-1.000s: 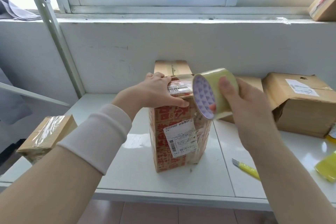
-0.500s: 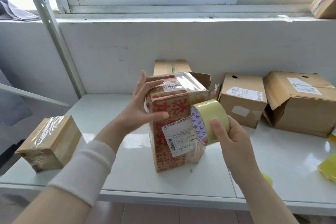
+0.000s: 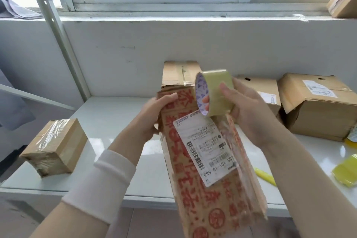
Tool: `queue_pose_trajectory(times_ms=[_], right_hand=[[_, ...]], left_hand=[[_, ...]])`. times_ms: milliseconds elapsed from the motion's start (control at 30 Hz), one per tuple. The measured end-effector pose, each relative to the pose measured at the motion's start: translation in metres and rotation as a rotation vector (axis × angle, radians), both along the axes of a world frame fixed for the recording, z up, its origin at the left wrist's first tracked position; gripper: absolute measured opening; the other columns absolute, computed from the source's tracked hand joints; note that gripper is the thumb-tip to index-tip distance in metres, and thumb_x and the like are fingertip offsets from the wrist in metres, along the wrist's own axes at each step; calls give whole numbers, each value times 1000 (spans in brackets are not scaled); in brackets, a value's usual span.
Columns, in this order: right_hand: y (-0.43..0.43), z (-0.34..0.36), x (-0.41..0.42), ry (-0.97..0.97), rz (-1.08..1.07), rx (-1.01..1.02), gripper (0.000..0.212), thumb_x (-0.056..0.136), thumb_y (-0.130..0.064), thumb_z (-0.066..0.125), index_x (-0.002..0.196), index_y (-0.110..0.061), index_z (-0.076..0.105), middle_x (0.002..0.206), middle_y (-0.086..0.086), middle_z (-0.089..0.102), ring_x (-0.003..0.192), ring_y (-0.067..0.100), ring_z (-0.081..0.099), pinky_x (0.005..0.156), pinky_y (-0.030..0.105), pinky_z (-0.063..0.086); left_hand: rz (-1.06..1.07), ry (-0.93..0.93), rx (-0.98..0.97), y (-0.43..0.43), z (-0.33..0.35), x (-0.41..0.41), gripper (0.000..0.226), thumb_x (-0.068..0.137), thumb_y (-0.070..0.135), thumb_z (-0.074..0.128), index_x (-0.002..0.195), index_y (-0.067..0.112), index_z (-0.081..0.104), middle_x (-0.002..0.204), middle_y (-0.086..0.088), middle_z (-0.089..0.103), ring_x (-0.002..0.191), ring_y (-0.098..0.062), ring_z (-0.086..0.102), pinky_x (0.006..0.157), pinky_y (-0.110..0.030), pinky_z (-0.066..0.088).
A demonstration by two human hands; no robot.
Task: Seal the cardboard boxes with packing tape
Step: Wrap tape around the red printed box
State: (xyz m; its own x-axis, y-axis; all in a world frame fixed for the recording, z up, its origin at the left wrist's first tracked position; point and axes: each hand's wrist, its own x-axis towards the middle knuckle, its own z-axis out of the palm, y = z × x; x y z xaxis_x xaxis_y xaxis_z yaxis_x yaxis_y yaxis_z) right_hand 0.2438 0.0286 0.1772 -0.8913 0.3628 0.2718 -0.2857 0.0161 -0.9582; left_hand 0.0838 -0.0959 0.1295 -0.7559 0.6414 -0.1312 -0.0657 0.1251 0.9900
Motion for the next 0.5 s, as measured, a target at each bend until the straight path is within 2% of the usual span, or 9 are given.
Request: queue_pose_trajectory(times_ms=[67, 133, 233, 300, 400, 500], right_hand=[[5, -25, -11, -84, -41, -4, 26, 84, -26, 52, 108, -17, 56, 79, 2, 70, 74, 15, 65, 70, 26, 57], [8, -54, -25, -142, -95, -24, 21, 91, -21, 49, 109, -15, 56, 87, 4, 69, 79, 14, 66, 68, 22, 55], [12, -85, -48, -160, -139, 21, 14, 95, -20, 47, 105, -19, 56, 90, -1, 70, 79, 5, 68, 67, 14, 52], [15, -96, -63, -177, -162, 70, 10, 96, -22, 46, 101, -24, 54, 88, -2, 70, 77, 3, 66, 66, 13, 50], [20, -113, -79, -198, -195, 114, 10, 97, -24, 45, 101, -27, 54, 92, -2, 68, 78, 2, 65, 69, 14, 49], [21, -120, -84, -238, -203, 145, 11, 96, -30, 45, 102, -28, 54, 96, 2, 69, 87, 11, 66, 72, 18, 50]], left_hand=[[32, -108, -98, 3, -23, -1, 24, 85, 44, 60, 89, 21, 60, 72, 3, 63, 72, -18, 59, 65, -28, 45], [107, -224, -138, 7, -44, -7, 26, 85, 44, 60, 90, 19, 59, 74, 0, 62, 71, -19, 57, 62, -27, 43], [242, -361, -70, 15, -70, -25, 24, 85, 38, 64, 88, 15, 60, 76, -4, 65, 66, -20, 60, 64, -30, 47], [318, -339, -27, 24, -85, -36, 26, 85, 33, 66, 93, 8, 62, 81, -7, 67, 66, -21, 63, 63, -32, 50], [349, -188, -44, 37, -102, -44, 47, 80, 33, 74, 112, 4, 56, 99, -11, 68, 78, -22, 68, 61, -29, 53], [341, -145, -100, 42, -107, -49, 44, 79, 30, 76, 109, 6, 54, 100, -12, 67, 80, -23, 67, 62, -29, 54]])
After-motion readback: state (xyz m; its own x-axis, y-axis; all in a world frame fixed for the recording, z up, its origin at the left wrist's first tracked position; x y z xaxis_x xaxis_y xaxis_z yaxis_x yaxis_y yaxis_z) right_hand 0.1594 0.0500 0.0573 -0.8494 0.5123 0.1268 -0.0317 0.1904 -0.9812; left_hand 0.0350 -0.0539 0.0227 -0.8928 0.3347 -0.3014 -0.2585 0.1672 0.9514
